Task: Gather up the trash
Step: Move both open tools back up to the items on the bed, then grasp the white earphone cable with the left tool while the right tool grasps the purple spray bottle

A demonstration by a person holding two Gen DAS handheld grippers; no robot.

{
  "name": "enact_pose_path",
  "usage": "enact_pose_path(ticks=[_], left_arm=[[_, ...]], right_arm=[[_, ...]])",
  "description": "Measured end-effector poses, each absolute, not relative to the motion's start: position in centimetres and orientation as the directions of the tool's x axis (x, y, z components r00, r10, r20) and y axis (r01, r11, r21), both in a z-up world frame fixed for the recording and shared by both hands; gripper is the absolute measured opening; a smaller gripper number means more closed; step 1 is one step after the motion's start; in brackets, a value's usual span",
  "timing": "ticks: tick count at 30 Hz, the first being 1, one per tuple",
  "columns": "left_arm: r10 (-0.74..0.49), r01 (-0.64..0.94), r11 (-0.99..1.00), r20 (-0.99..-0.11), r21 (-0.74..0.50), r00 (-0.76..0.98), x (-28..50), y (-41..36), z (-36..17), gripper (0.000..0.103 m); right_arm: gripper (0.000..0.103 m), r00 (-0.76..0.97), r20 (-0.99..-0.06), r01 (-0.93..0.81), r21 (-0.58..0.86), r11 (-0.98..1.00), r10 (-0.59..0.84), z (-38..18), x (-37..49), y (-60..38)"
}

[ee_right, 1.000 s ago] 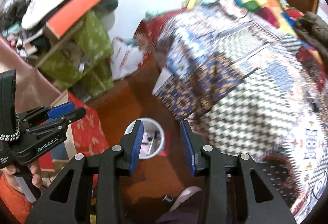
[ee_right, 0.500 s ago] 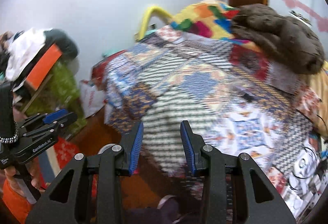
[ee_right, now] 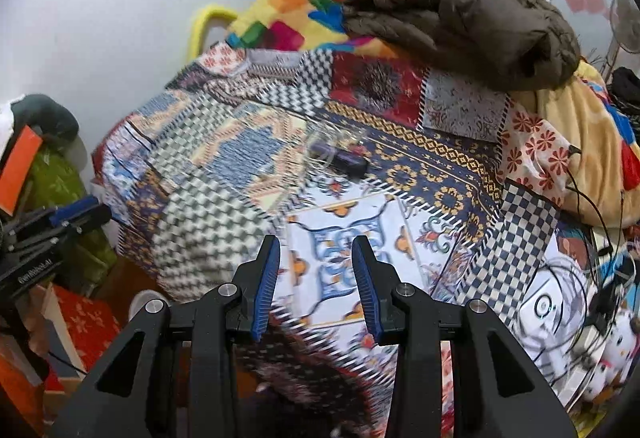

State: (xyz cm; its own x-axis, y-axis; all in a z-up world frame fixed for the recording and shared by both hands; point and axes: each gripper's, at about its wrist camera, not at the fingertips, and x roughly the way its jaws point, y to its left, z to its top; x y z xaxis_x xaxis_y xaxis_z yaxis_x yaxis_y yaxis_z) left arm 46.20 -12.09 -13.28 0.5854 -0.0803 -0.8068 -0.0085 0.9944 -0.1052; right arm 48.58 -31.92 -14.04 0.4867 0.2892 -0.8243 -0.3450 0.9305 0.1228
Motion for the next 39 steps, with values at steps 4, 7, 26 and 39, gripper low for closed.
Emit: enact_pose_path(ticks=[4,7,26,39], left_arm=[[-0.096,0.010,0.994,-0.823,-0.110,0.560,49.3,-13.2,-15.4,0.033],[-0.110,0.016,0.993,-0.834,-0.121,0.541,51.4,-13.6,-17.0,0.033],[-0.170,0.014,0.983,-0.889,-0.181,0.426,55.7,-12.5,-25.4,0.033],[-0.215,0.036,0.974,-0.877,-0.222,0.430,56.8,-14.1,-24.6,0.033]], right_arm=[[0.034,0.467,-0.848,-0.344,0.086,0.935,0.250,-16.4,52.1,-32.6],[0.034,0.441,-0.860,-0.356,0.093,0.930,0.256,-18.0,54.5,-32.5],[0.036,0.299,-0.916,-0.483,0.096,0.870,0.267,-24.8,65.3,-28.2],[0.025,0.278,-0.916,-0.470,0.132,0.873,0.289,-25.7,60.8,-30.7]])
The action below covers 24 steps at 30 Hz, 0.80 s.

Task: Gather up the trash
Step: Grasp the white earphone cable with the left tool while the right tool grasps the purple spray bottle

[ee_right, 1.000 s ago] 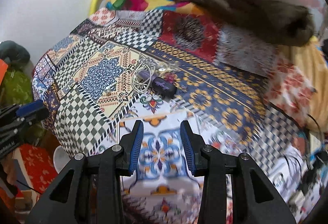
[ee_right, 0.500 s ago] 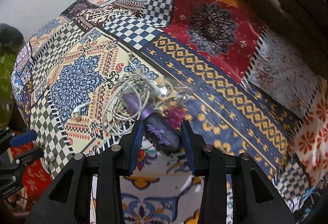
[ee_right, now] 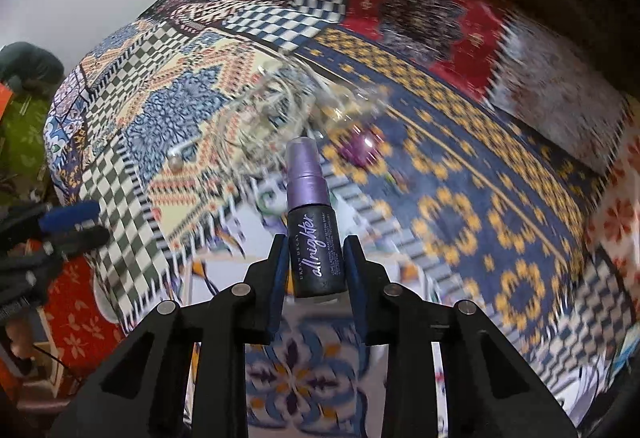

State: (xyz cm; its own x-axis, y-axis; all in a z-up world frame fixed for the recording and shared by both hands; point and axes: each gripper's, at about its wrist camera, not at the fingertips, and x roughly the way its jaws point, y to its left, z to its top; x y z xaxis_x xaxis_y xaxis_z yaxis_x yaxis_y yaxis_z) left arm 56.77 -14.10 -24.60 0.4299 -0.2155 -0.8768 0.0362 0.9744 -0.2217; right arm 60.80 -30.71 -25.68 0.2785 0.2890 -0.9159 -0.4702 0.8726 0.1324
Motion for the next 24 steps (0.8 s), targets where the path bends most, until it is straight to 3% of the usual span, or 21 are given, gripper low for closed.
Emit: enact_pose_path(ticks=[7,11,24], left_arm=[[-0.253,0.084,0.967,-0.866,-0.240,0.432,61.0,-16.9,-24.4,0.039],[-0.273,0.095,0.961,-0.846,-0.259,0.458,63.7,-18.4,-23.8,0.047],[-0.204,0.076,0.979,-0.888,-0.189,0.412,69.3,-20.8,-28.0,0.047]], right_arm=[[0.026,0.345,-0.914,-0.379,0.071,0.923,0.212,-25.6,59.5,-33.7],[0.026,0.341,-0.916,-0.386,0.071,0.920,0.213,-25.6,59.4,-34.0],[0.026,0.370,-0.894,-0.341,0.122,0.932,0.253,-26.2,61.1,-33.7]])
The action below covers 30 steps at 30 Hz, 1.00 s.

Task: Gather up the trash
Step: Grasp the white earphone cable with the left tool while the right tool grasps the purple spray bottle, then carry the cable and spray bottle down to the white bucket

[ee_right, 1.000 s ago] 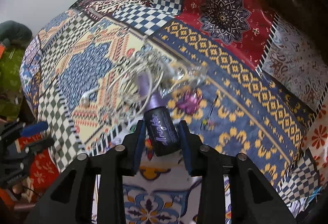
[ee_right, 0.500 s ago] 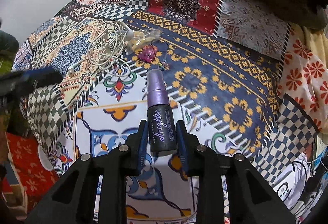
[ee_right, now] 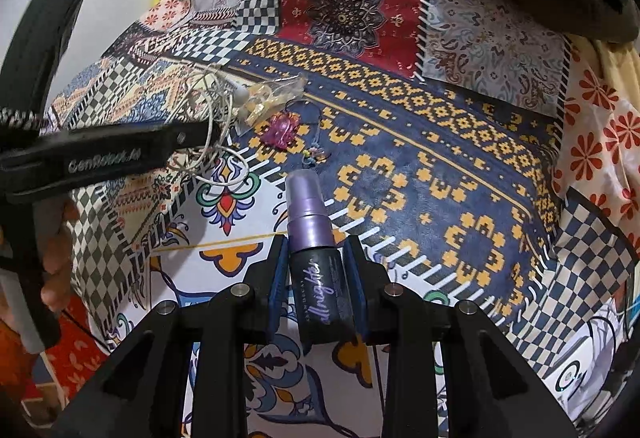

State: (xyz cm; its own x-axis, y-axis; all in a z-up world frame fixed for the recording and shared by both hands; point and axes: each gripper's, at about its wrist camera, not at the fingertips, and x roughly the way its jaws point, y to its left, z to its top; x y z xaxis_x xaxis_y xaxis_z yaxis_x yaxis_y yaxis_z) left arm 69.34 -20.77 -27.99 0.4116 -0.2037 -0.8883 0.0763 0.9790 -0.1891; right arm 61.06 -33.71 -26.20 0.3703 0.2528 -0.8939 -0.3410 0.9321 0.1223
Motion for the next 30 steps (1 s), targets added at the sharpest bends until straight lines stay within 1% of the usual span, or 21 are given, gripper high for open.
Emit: enact_pose_path(ticks=[2,3,4,5,6,7,9,13,16,22,30], left_arm=[[-0.196,0.091,0.981,-0.888,-0.174,0.416,69.5,-21.3,-28.1,0.046],[-0.182,0.099,0.983,-0.887,-0.154,0.424,69.5,-21.6,-28.1,0.041],[-0.159,0.103,0.987,-0.886,-0.126,0.435,69.4,-21.9,-28.2,0.031],[-0.137,0.108,0.989,-0.886,-0.098,0.442,69.3,-22.2,-28.2,0.027],[-0.137,0.114,0.989,-0.885,-0.096,0.445,69.2,-22.3,-28.2,0.019],[-0.157,0.116,0.986,-0.883,-0.118,0.441,69.2,-22.2,-28.2,0.004],[-0.179,0.129,0.982,-0.885,-0.136,0.430,68.9,-22.1,-28.3,0.004],[-0.170,0.127,0.984,-0.895,-0.128,0.412,67.8,-21.7,-27.9,0.004],[-0.173,0.119,0.984,-0.888,-0.134,0.426,66.4,-21.0,-26.5,0.003],[-0.185,0.106,0.983,-0.858,-0.153,0.478,63.3,-19.2,-21.3,0.004],[-0.171,0.100,0.985,-0.814,-0.138,0.555,58.0,-16.7,-14.0,0.003]], right_arm=[[0.025,0.387,-0.887,-0.345,0.112,0.932,0.251,-26.2,60.8,-33.4],[0.025,0.394,-0.884,-0.346,0.110,0.932,0.251,-26.3,60.6,-33.3],[0.024,0.397,-0.882,-0.349,0.109,0.931,0.252,-26.3,60.5,-33.2],[0.024,0.398,-0.881,-0.348,0.112,0.931,0.256,-26.3,60.4,-33.3],[0.024,0.397,-0.879,-0.347,0.124,0.930,0.265,-26.3,60.4,-33.4],[0.024,0.393,-0.877,-0.342,0.138,0.929,0.275,-26.3,60.2,-33.4],[0.024,0.396,-0.877,-0.330,0.141,0.933,0.273,-26.2,60.1,-33.4],[0.024,0.406,-0.871,-0.306,0.156,0.939,0.277,-25.4,59.5,-33.6],[0.024,0.424,-0.864,-0.301,0.151,0.942,0.274,-24.1,58.8,-33.7],[0.024,0.468,-0.839,-0.303,0.143,0.942,0.278,-20.6,56.9,-33.2],[0.024,0.538,-0.790,-0.320,0.132,0.938,0.295,-14.6,53.1,-31.5]])
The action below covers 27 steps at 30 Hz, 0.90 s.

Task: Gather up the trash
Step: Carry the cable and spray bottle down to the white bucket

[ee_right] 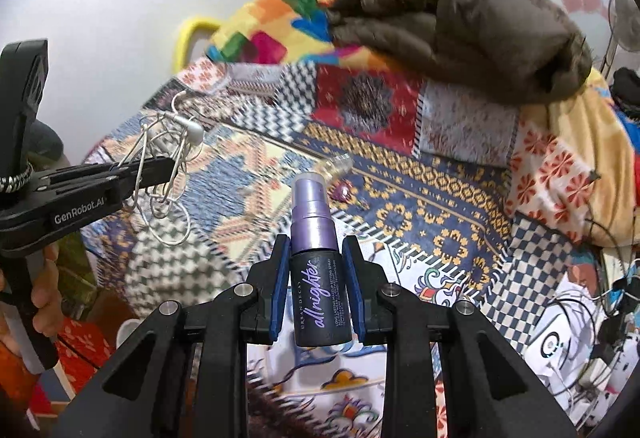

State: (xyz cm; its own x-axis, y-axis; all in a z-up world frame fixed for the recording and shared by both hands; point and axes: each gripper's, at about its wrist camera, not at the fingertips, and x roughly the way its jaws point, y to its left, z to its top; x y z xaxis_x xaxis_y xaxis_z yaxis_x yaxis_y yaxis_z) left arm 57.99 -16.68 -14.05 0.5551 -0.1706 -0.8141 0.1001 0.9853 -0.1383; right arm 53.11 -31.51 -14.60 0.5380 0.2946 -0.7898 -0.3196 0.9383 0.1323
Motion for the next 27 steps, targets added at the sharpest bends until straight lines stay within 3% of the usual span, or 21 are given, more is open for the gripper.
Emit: enact_pose_path(ticks=[14,27], left_arm=[[-0.120,0.041,0.991,-0.735,-0.125,0.668,46.1,-9.9,-5.1,0.004],[-0.025,-0.077,0.990,-0.690,-0.116,0.723,33.7,-0.1,-1.5,0.004]], right_arm=[[0.024,0.624,-0.704,-0.381,0.104,0.919,0.339,-6.3,44.3,-26.4],[0.024,0.587,-0.682,-0.502,0.116,0.857,0.436,-5.0,36.9,-18.0]])
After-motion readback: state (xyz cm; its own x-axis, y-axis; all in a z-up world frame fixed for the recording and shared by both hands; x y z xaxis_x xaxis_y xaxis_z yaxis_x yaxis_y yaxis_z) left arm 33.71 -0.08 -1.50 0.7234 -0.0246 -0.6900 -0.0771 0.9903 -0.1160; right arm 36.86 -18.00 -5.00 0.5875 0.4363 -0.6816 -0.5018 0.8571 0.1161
